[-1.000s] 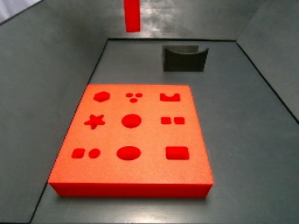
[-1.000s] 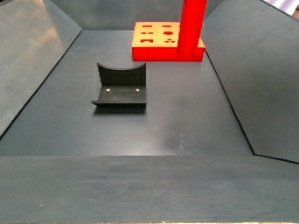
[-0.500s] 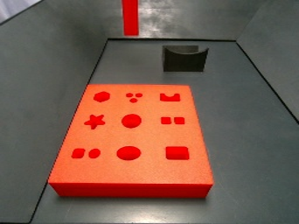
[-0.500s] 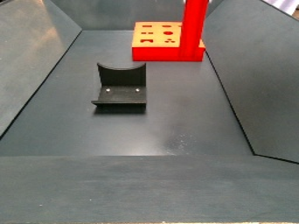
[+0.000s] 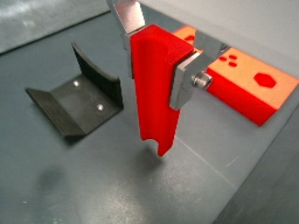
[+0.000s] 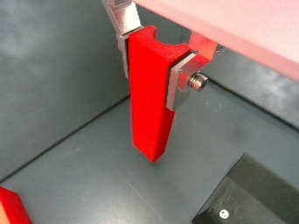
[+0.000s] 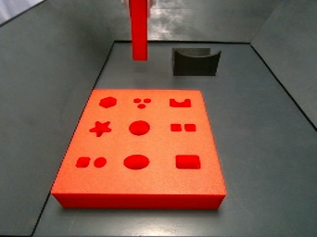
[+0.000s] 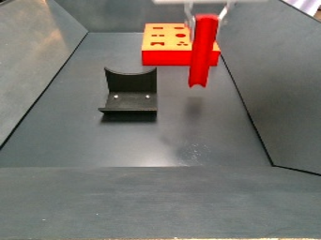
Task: Pick up the arch object. Move up. Place the arch object on the fixture. Regrasp the arch object. Rotate the arch object. Move to above the board. Insert the arch object.
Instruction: Rotate the arch object.
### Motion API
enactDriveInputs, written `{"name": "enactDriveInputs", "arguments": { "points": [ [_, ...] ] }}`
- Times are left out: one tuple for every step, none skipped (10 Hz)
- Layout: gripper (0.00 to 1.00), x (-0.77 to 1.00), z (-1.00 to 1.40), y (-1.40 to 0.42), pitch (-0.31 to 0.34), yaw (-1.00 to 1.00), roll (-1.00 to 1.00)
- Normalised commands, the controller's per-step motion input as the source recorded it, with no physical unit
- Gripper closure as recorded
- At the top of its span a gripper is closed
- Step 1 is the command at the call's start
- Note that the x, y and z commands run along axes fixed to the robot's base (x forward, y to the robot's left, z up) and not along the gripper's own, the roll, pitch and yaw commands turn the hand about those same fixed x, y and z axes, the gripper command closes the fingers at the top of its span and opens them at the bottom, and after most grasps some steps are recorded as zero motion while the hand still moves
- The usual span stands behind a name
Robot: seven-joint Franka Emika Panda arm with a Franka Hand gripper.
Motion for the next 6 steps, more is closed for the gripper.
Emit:
{"name": "enactDriveInputs", "arguments": {
  "points": [
    [1.00, 0.01, -0.72, 0.04, -0.067, -0.05, -0.16],
    [1.00, 0.01, -0.48, 0.03, -0.061, -0.05, -0.14],
    [1.00, 0.01, -0.31, 0.03, -0.062, -0.05, -0.12],
    [0.00, 0.00, 0.00, 0.00, -0.048, -0.05, 0.09],
    [0.00, 0.00, 1.00, 0.00, -0.045, -0.02, 0.08],
    [0.00, -0.02, 1.00, 0.00, -0.026, -0.02, 0.07]
  ]
}}
